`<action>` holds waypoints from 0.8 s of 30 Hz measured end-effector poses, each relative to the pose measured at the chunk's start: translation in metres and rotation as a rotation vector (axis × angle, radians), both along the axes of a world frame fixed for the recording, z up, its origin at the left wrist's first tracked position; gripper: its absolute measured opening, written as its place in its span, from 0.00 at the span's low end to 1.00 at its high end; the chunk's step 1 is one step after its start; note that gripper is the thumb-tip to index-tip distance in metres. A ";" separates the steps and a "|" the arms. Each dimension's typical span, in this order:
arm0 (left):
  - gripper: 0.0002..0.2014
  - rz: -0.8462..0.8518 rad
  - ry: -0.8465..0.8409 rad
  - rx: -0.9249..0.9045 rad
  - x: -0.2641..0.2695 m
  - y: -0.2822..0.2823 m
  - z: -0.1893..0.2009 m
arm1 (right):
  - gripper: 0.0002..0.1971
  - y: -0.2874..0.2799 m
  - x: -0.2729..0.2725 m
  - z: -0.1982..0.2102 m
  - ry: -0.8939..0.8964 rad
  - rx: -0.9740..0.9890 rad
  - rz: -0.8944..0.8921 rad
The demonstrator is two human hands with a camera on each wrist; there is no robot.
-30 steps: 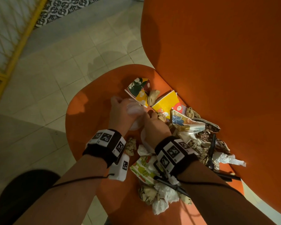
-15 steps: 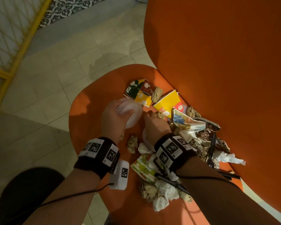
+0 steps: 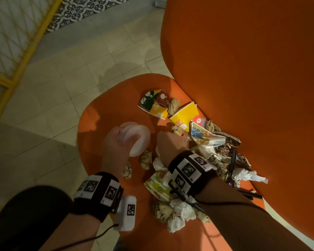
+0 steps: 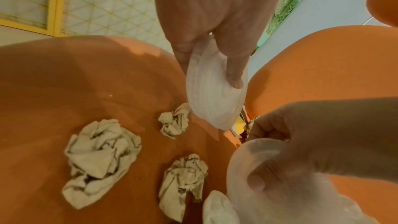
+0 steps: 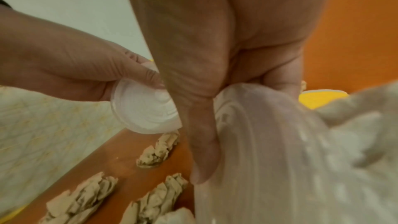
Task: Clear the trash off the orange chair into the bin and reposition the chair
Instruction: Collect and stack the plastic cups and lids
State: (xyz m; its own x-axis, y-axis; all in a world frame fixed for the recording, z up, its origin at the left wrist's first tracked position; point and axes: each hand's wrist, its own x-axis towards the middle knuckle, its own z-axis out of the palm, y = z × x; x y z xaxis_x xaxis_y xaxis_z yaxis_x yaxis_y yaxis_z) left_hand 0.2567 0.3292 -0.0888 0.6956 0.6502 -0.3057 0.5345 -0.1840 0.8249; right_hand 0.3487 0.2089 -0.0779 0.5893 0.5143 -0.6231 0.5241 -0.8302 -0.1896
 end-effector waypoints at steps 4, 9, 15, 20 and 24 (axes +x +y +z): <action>0.15 0.083 -0.015 0.025 -0.004 0.002 0.007 | 0.10 -0.005 -0.005 0.009 -0.012 0.164 -0.019; 0.12 0.106 -0.018 0.021 -0.007 -0.002 0.013 | 0.13 -0.025 -0.006 0.012 -0.090 0.177 -0.023; 0.13 0.091 -0.028 0.001 -0.010 -0.013 0.013 | 0.14 -0.041 0.002 0.023 -0.064 0.155 -0.104; 0.12 0.092 -0.050 -0.035 -0.008 -0.015 0.011 | 0.14 -0.054 0.011 0.031 0.027 0.167 -0.328; 0.16 0.120 -0.049 -0.128 -0.004 -0.017 0.011 | 0.15 -0.074 0.008 0.028 0.049 0.068 -0.309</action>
State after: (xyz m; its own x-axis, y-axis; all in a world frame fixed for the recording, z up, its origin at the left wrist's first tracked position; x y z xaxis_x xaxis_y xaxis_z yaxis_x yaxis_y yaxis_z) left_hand 0.2532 0.3124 -0.0776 0.6312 0.6876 -0.3589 0.5053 -0.0135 0.8628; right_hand 0.3565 0.1344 -0.0495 0.6942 0.3573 -0.6248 0.2381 -0.9332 -0.2691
